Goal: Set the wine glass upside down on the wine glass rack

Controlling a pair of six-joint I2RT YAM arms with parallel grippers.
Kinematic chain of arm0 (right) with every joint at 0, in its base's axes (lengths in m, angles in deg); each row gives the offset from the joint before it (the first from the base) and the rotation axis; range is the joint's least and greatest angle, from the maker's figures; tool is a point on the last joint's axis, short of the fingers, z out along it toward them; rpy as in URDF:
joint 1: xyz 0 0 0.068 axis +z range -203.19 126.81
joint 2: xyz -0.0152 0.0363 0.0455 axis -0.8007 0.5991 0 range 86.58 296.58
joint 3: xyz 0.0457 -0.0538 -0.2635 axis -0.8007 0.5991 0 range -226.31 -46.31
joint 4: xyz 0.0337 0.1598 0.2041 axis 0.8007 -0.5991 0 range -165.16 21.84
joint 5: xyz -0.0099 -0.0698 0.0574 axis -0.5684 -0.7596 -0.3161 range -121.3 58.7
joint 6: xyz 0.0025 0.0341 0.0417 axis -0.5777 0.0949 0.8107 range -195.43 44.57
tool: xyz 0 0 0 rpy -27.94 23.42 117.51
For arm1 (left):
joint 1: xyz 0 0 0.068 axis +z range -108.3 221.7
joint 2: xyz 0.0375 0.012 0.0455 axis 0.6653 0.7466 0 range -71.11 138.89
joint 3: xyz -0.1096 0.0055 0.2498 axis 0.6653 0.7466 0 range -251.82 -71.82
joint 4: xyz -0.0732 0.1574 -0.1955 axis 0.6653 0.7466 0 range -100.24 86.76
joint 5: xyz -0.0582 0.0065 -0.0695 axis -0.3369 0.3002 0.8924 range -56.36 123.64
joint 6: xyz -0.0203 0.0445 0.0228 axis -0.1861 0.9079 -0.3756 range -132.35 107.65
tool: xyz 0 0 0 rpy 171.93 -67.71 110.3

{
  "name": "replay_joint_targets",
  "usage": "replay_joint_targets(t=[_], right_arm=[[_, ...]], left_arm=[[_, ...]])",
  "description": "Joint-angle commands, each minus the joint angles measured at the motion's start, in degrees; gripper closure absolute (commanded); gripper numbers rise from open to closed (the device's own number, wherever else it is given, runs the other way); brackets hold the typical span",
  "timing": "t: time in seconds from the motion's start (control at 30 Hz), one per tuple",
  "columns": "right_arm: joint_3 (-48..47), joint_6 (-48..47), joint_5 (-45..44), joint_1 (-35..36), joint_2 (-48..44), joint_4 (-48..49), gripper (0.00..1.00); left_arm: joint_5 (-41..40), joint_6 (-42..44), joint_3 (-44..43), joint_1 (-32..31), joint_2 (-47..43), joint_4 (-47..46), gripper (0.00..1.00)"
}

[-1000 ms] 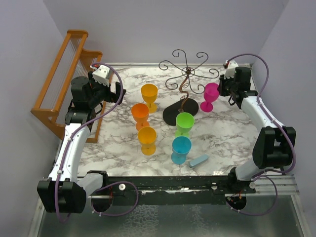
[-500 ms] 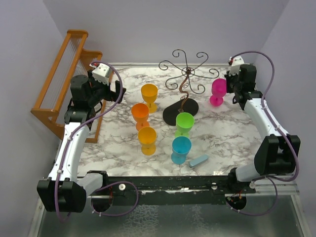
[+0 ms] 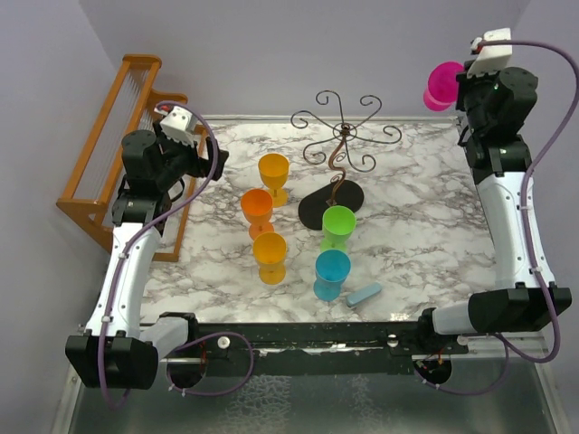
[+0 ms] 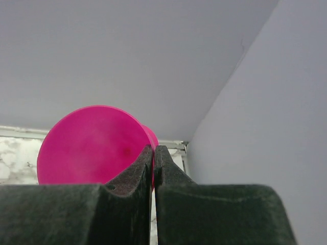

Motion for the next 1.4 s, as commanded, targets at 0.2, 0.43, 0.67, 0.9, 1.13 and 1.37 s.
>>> replay_joint_targets(t=[0.2, 0.43, 0.67, 0.9, 1.13, 1.37], right_arm=[[-17.04, 4.62, 9.18, -0.43, 0.80, -9.15, 0.99], [-29.14, 11.59, 20.01, -0.47, 4.95, -13.11, 0.99], [-32.95, 18.77, 30.84, -0.37, 5.79, -10.67, 0.99], [-32.44, 27.56, 42.39, -0.30, 6.70, -4.50, 0.99], [-34.01, 32.42, 49.04, 2.76, 10.02, -1.39, 0.99], [-34.09, 30.84, 50.03, 8.79, 12.04, -1.73, 0.99]], left_arm=[[-1.82, -4.31, -9.70, -0.33, 3.11, 1.13, 0.01], [0.29, -8.43, -17.24, -0.57, 8.02, 0.21, 0.01], [1.70, -11.62, -23.40, -2.10, 13.02, -0.67, 0.01], [3.86, -15.76, -27.29, -4.80, 16.08, -1.80, 0.02], [8.03, -22.56, -31.60, -6.60, 18.91, -3.85, 0.02], [13.47, -32.90, -33.51, -8.61, 22.29, -8.68, 0.03]])
